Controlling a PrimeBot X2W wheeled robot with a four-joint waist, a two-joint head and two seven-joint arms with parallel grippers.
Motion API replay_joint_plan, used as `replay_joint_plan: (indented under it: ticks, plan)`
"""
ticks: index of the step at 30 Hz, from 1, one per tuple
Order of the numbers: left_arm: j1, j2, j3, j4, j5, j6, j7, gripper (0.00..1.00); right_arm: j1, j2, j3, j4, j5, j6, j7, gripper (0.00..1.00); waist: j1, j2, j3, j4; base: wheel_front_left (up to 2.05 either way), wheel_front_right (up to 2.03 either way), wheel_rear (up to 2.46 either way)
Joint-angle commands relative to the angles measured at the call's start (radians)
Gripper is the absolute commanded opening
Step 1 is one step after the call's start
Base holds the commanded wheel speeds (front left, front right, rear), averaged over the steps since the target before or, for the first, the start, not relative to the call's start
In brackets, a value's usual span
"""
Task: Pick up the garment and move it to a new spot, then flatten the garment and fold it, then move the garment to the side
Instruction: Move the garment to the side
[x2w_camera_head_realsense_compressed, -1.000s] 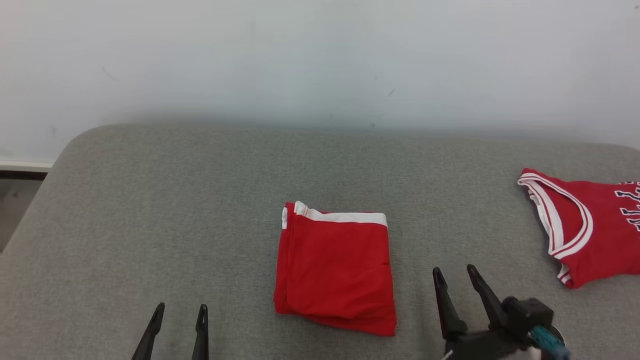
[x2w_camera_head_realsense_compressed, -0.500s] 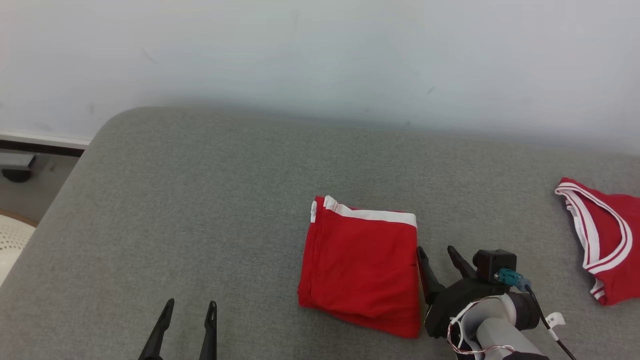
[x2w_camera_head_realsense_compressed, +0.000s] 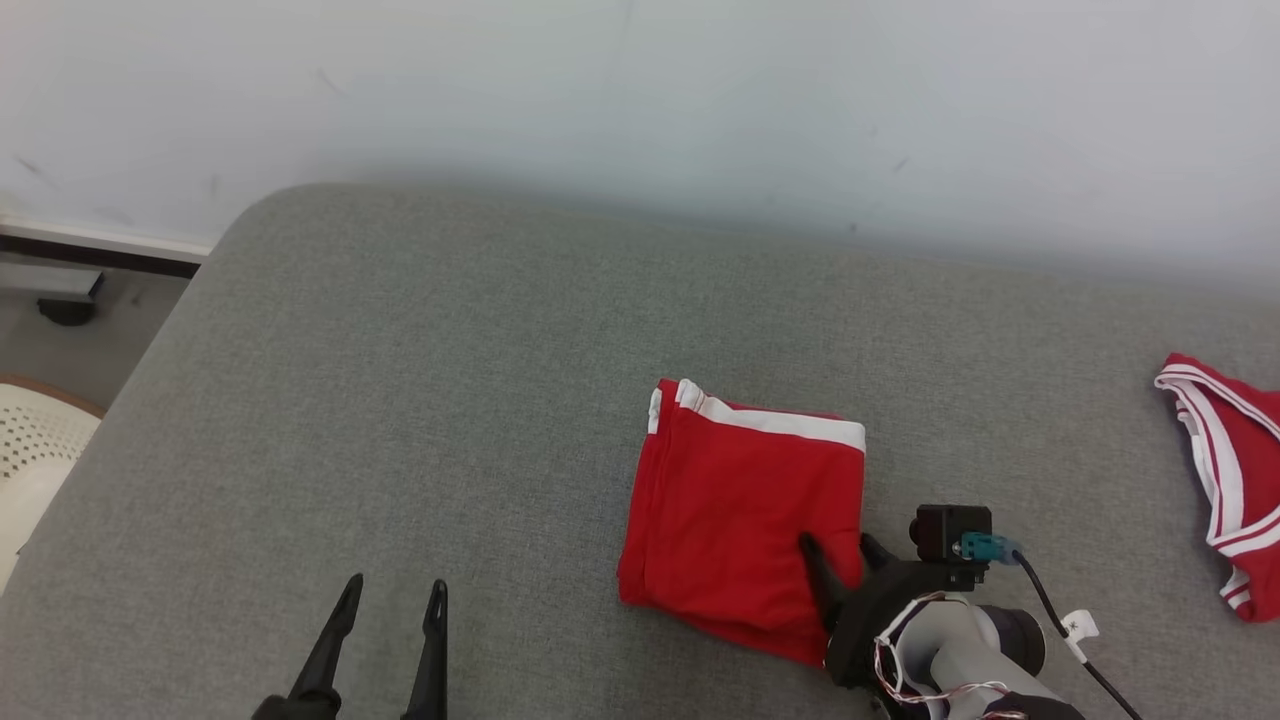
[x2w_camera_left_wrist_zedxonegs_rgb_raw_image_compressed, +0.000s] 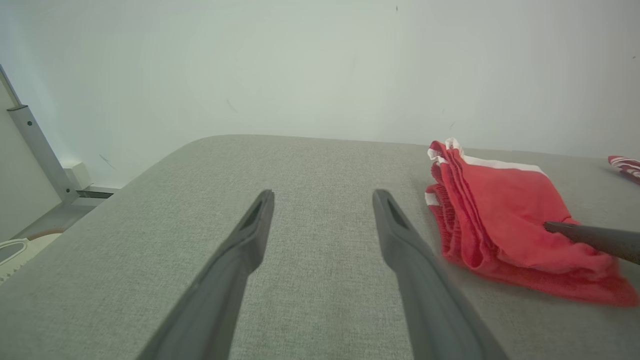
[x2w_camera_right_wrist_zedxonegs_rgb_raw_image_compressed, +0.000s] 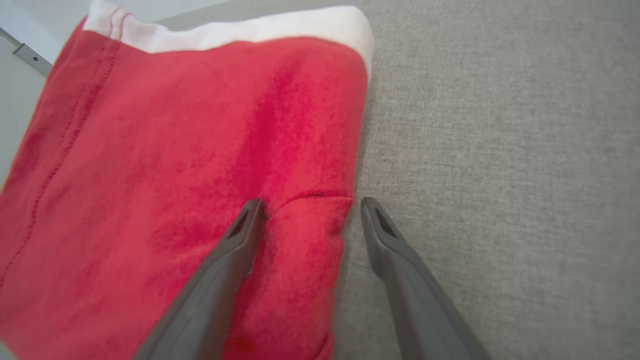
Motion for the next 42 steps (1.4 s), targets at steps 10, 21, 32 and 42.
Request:
replay_joint_plan:
  ticks: [10, 21, 32, 42]
  plan:
    - [-0.001, -0.008, 0.039, 0.004, -0.02, 0.001, -0.003, 1.0, -0.072, -0.006, 0.093, 0.054, 0.013, -0.002, -0.06, 0.0, 0.0, 0.0, 0.025, -0.033, 0.0, 0.0, 0.0]
    - [-0.03, -0.011, 0.061, -0.012, -0.036, 0.001, -0.003, 1.0, -0.196, -0.127, 0.234, 0.019, -0.031, -0.002, -0.028, 0.0, 0.0, 0.0, 0.06, -0.183, 0.0, 0.0, 0.0]
    - [-0.063, -0.012, 0.054, -0.02, -0.019, 0.001, -0.003, 1.0, -0.31, -0.292, 0.408, -0.068, -0.046, -0.002, 0.051, 0.0, 0.0, 0.0, 0.101, -0.284, 0.0, 0.0, 0.0]
    - [-0.102, 0.004, 0.044, -0.031, -0.01, 0.001, -0.003, 1.0, -0.442, -0.462, 0.55, -0.134, -0.02, -0.002, 0.124, 0.0, 0.0, 0.0, 0.163, -0.334, 0.0, 0.0, 0.0]
